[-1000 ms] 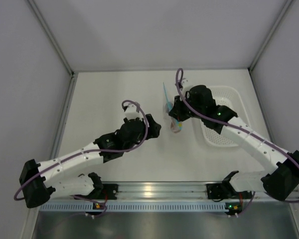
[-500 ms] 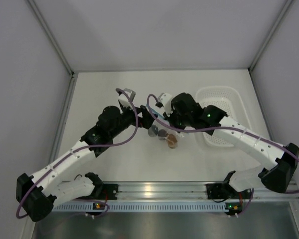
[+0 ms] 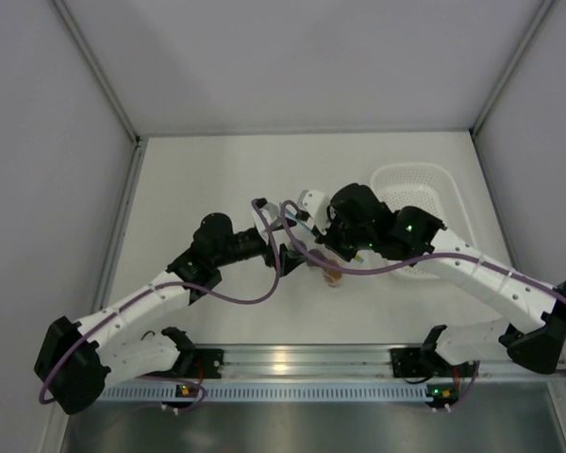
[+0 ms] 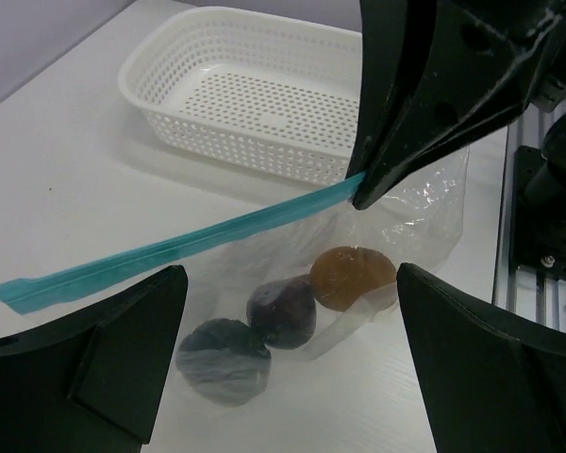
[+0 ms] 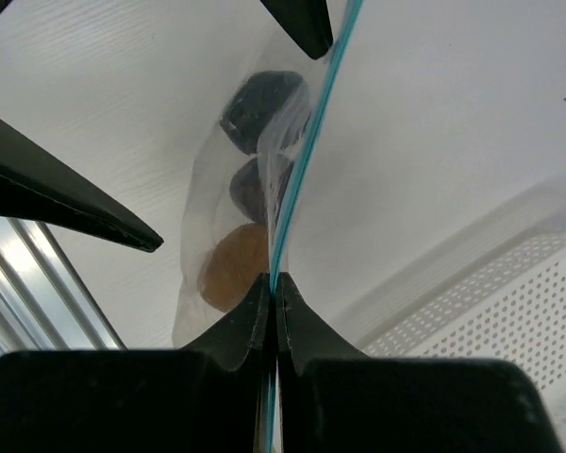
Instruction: Open the zip-top bag and remove the fake food
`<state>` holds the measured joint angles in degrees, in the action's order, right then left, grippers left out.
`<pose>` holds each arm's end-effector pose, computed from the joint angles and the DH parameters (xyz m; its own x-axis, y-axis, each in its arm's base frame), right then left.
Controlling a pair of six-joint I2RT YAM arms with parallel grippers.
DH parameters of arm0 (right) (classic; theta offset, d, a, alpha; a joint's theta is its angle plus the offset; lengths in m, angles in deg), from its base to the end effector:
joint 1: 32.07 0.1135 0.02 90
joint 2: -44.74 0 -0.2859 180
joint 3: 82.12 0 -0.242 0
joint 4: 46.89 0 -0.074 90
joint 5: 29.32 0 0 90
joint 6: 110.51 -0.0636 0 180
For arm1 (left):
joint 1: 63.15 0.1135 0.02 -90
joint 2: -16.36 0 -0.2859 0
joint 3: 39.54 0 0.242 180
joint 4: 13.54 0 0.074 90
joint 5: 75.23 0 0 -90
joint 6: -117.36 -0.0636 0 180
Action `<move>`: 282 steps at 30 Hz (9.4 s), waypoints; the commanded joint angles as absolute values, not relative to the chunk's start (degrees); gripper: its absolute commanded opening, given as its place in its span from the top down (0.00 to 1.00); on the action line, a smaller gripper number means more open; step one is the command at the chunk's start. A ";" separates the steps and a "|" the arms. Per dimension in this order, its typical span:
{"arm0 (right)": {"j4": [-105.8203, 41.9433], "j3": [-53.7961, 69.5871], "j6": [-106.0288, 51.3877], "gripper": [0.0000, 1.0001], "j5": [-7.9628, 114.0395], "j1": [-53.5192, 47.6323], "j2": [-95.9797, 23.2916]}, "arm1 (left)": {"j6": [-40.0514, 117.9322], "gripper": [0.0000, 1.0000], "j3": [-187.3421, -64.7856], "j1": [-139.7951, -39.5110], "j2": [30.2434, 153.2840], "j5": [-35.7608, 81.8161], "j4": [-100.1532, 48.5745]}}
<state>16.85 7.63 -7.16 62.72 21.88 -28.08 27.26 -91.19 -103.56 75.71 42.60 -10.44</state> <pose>0.1557 0.2101 0.3597 -0.2308 -0.7092 -0.6661 -0.8703 0.4566 -0.1845 0.1665 -0.1807 0.3166 -0.0594 0.0526 -0.9968 0.9277 0.3716 -0.0357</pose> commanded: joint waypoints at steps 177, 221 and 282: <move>-3.88 23.94 -28.24 1.00 53.91 13.81 1.49 | 23.40 0.91 -115.59 -110.97 92.03 62.14 -10.75; -2.48 25.17 -21.74 0.53 48.47 13.90 3.87 | 14.62 1.00 -119.90 -105.52 91.94 77.87 -30.61; -9.24 25.70 -25.96 1.00 42.06 14.86 -1.32 | 2.31 1.00 -125.09 -104.64 94.84 76.38 -50.48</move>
<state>-4.31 26.17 -25.50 42.90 14.43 -2.40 3.57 -125.03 -105.13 94.77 75.76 -49.06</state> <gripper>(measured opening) 0.004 0.078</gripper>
